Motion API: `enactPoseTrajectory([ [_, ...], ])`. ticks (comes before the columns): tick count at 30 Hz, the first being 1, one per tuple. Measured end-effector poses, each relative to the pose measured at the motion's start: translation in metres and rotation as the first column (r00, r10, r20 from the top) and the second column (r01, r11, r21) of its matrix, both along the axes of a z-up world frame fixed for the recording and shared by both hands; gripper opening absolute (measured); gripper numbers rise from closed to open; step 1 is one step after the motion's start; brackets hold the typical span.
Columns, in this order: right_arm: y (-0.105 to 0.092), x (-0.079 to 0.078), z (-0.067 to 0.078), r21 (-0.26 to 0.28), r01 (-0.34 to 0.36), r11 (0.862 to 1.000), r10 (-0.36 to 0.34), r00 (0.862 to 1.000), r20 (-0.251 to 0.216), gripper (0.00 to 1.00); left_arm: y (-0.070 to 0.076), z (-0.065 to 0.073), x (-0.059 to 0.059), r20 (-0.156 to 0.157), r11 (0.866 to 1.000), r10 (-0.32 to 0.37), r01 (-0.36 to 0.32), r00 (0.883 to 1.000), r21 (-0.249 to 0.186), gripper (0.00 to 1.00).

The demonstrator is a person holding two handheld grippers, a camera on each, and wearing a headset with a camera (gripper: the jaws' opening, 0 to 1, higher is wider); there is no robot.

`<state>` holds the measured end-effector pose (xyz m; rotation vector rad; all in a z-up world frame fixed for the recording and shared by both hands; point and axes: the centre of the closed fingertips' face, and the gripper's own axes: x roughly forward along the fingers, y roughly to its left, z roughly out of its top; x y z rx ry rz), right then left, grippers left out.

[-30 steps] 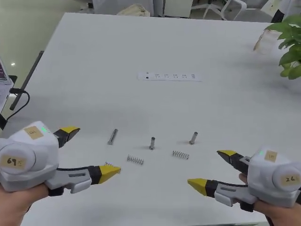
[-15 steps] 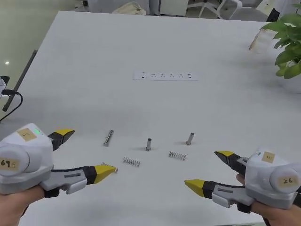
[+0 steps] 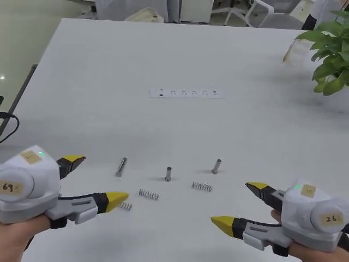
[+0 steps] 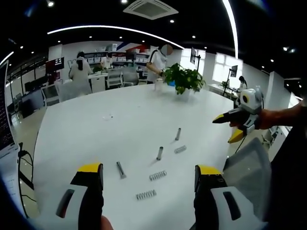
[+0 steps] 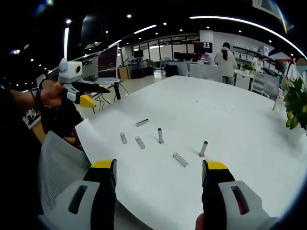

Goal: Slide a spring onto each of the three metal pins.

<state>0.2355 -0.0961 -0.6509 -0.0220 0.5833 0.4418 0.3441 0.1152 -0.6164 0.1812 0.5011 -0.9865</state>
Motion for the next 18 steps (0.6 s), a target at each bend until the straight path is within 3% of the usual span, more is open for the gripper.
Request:
enactPoseTrajectory([
  [18, -0.005, -0.009, -0.002, 0.009, 0.019, 1.0, -0.019, 1.0, -0.008, 0.7, -0.007, -0.017, 0.029, -0.006, 1.0, 0.003, -0.003, 1.0, 0.014, 0.72],
])
